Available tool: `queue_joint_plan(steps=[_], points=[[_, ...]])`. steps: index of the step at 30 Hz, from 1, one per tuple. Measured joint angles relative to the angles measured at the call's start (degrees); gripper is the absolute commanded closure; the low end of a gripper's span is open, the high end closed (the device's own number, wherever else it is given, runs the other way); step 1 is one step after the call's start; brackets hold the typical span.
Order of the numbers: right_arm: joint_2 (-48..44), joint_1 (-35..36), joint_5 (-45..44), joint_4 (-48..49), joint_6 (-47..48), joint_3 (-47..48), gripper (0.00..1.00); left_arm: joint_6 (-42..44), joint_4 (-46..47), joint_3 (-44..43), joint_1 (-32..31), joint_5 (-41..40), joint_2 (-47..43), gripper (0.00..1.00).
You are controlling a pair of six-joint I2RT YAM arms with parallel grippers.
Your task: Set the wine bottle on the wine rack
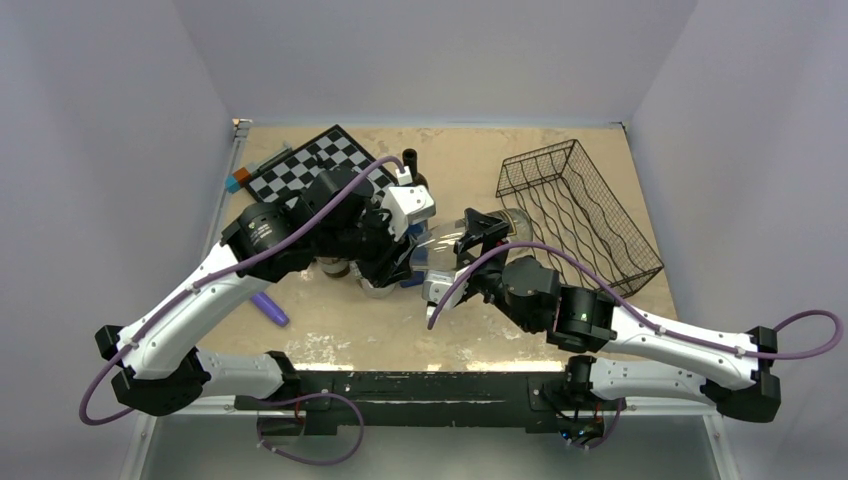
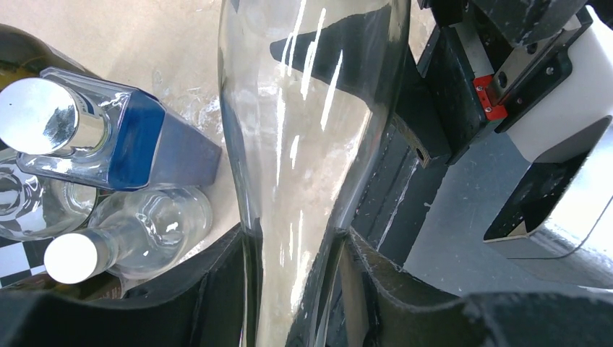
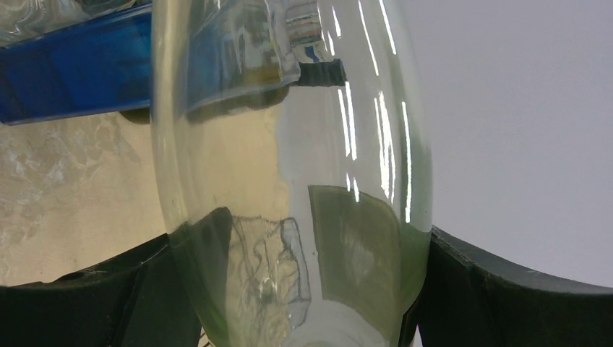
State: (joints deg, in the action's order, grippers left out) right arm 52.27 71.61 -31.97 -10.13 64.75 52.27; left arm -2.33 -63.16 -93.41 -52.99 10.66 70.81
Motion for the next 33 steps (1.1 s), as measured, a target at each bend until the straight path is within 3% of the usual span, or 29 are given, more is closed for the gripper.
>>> queue_joint_plan(steps=[8, 13, 17, 28, 33], points=[[0.0, 0.0, 0.0, -0.6, -0.6, 0.0, 1.0, 0.0, 0.0, 0.1, 0.0, 0.1, 0.2, 1.0], [-0.2, 0.0, 0.3, -1.0, -0.7, 0.0, 0.83, -0.1, 0.2, 0.2, 0.0, 0.0, 0.2, 1.0], [-0.7, 0.0, 0.6, -1.1, -0.6, -0.2, 0.79, -0.3, 0.3, 0.2, -0.1, 0.0, 0.1, 1.0], [-1.5, 0.0, 1.6, 1.8, -0.8, -2.9, 0.18, -0.5, -0.4, 0.2, -0.4, -0.7, 0.1, 1.0], [-1.8, 0.0, 2.1, 5.9, -0.8, -5.6, 0.08, -0.5, -1.2, 0.2, -0.6, -1.6, 0.1, 1.0]])
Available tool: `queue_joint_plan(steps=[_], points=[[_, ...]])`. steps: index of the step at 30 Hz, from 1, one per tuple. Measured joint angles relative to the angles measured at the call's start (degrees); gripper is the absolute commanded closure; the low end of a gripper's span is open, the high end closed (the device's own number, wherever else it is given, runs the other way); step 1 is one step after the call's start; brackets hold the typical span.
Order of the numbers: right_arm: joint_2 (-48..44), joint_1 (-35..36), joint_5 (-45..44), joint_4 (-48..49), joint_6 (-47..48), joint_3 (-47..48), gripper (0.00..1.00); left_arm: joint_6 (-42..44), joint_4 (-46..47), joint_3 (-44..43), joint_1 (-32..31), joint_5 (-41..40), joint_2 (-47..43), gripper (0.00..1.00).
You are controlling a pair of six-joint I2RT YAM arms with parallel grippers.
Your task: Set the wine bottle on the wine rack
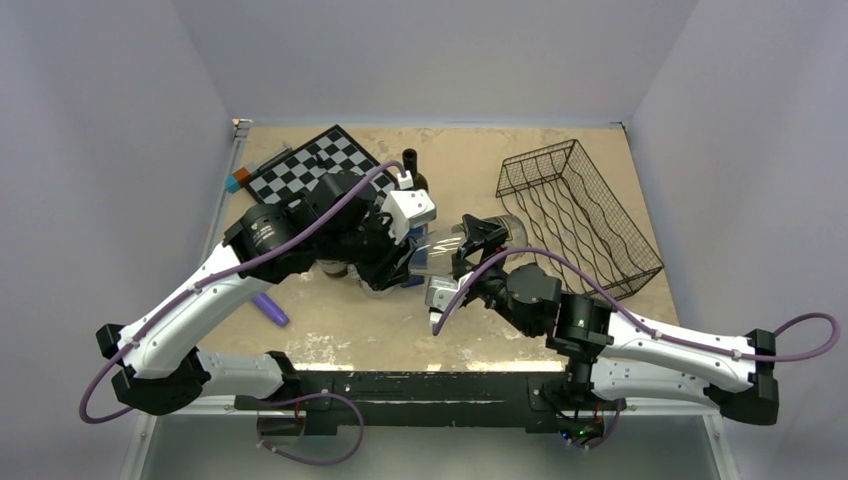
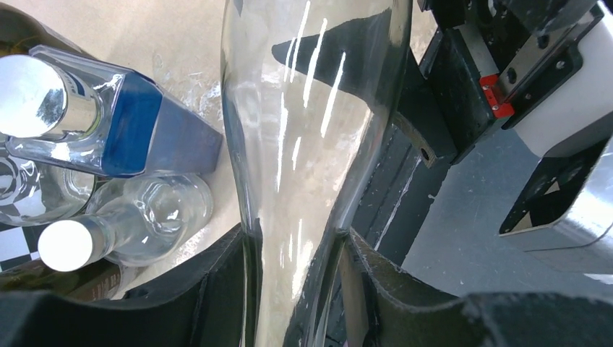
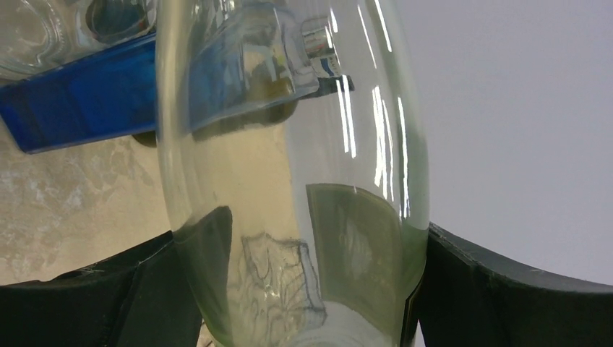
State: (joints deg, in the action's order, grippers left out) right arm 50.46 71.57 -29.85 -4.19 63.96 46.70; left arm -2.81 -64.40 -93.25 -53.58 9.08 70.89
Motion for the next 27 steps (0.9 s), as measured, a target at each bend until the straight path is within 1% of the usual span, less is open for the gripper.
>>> queue_joint_plan(steps=[5, 10, 13, 17, 20, 23, 27], points=[[-1.0, 0.0, 1.8, 1.2, -1.5, -0.7, 0.05, 0.1, -0.7, -0.3, -0.1, -1.1, -0.7, 1.0], [-2.0, 0.0, 4.9, 0.4, -4.0, -0.6, 0.04, 1.4, -3.5, -2.5, -0.2, -2.1, -0.6, 1.0], [-4.0, 0.0, 6.9, -4.3, -6.6, 1.0, 0.04, 2.1, -4.8, -3.4, -0.2, -4.1, -0.3, 1.0], [-7.5, 0.0, 9.2, -12.0, -10.1, 6.1, 0.04, 2.4, -6.2, -3.7, 1.2, -10.8, 0.5, 1.0], [-9.1, 0.0, 10.6, -15.5, -12.0, 9.2, 0.04, 2.4, -6.8, -3.7, 1.9, -13.6, 1.3, 1.0], [-10.4, 0.0, 11.3, -17.8, -13.5, 10.2, 0.04, 2.4, -7.5, -3.7, 2.1, -14.4, 2.2, 1.0], [-10.5, 0.0, 11.3, -19.3, -15.0, 10.2, 0.04, 2.4, -7.8, -3.7, 2.1, -13.0, 2.7, 1.0]])
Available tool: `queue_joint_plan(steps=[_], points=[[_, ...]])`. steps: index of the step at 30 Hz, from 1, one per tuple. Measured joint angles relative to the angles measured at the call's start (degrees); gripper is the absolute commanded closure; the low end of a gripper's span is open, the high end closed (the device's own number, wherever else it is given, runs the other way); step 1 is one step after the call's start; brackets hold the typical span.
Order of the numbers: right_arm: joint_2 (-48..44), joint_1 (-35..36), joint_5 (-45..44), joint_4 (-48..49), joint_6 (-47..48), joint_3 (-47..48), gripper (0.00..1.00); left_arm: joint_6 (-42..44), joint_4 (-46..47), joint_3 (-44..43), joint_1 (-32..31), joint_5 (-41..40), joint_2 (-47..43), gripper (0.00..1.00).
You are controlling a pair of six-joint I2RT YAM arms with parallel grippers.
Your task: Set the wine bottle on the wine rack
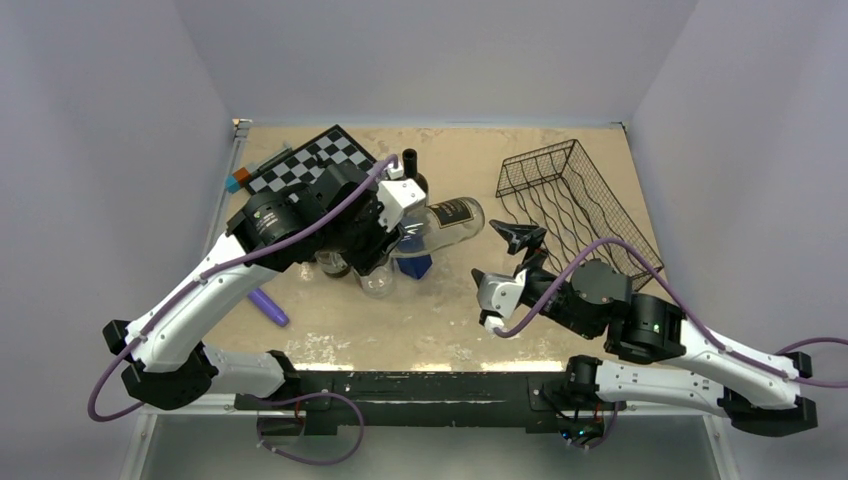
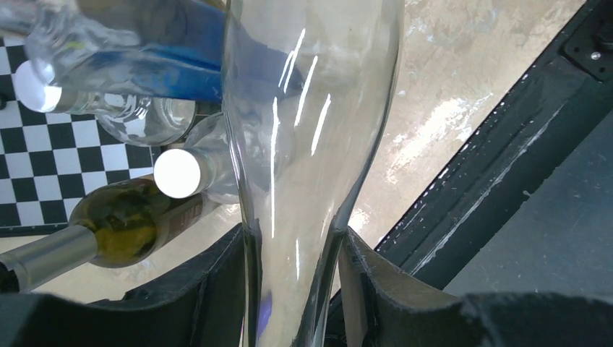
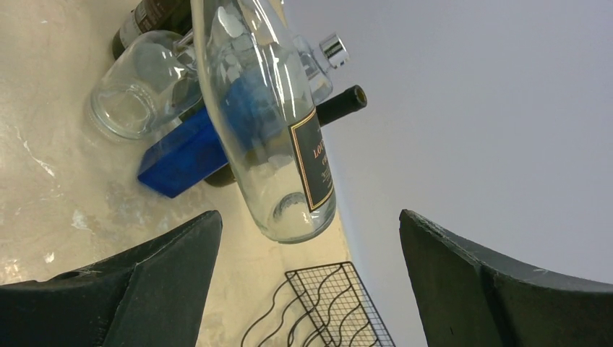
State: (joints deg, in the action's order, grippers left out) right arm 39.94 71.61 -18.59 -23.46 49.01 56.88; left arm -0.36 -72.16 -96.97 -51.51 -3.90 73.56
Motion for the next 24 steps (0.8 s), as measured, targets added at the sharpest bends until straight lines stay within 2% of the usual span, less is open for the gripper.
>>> queue_joint_plan(steps=[10, 24], points=[[0.0, 0.0, -3.0, 2.3, -1.2, -0.3, 0.04, 0.6, 0.7, 0.0, 0.0, 5.8, 0.0, 1.0], [-1.0, 0.0, -5.6, 5.0, -4.1, -1.0, 0.05, 1.5, 0.9, 0.0, 0.0, 6.5, 0.0, 1.0]])
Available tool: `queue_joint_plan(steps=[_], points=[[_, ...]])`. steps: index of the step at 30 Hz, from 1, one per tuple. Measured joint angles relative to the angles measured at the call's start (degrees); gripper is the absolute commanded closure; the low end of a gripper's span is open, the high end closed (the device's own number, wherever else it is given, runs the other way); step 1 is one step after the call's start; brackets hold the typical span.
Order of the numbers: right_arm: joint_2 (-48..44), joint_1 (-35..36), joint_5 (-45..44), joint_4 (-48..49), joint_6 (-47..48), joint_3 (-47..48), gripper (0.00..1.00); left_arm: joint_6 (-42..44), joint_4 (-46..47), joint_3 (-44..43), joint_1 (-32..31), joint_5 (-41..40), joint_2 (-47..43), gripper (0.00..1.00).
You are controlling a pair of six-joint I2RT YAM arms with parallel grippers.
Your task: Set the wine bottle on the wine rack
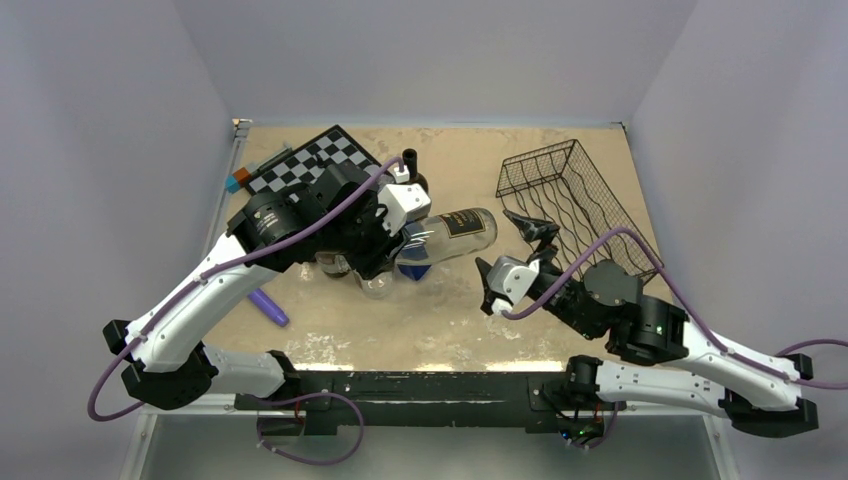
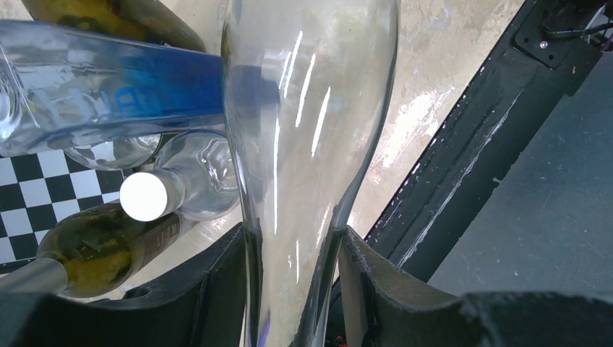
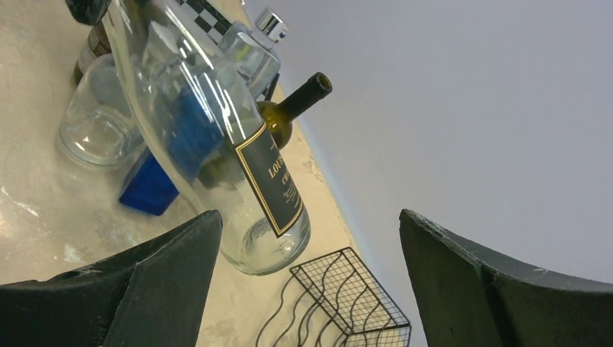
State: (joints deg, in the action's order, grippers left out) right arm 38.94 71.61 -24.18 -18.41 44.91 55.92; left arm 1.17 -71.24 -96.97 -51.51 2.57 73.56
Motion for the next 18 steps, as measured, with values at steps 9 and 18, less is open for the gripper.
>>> queue_joint_plan(steps=[9, 18], points=[[6.7, -1.1, -6.7, -8.0, -15.4, 12.8, 0.08, -0.2, 2.7, 2.7, 0.0, 0.4, -0.7, 1.0], [14.9, -12.0, -6.8, -26.7, -46.9, 30.5, 0.17, -4.3, 11.7, 15.8, -1.1, 1.0, -3.7, 1.0]])
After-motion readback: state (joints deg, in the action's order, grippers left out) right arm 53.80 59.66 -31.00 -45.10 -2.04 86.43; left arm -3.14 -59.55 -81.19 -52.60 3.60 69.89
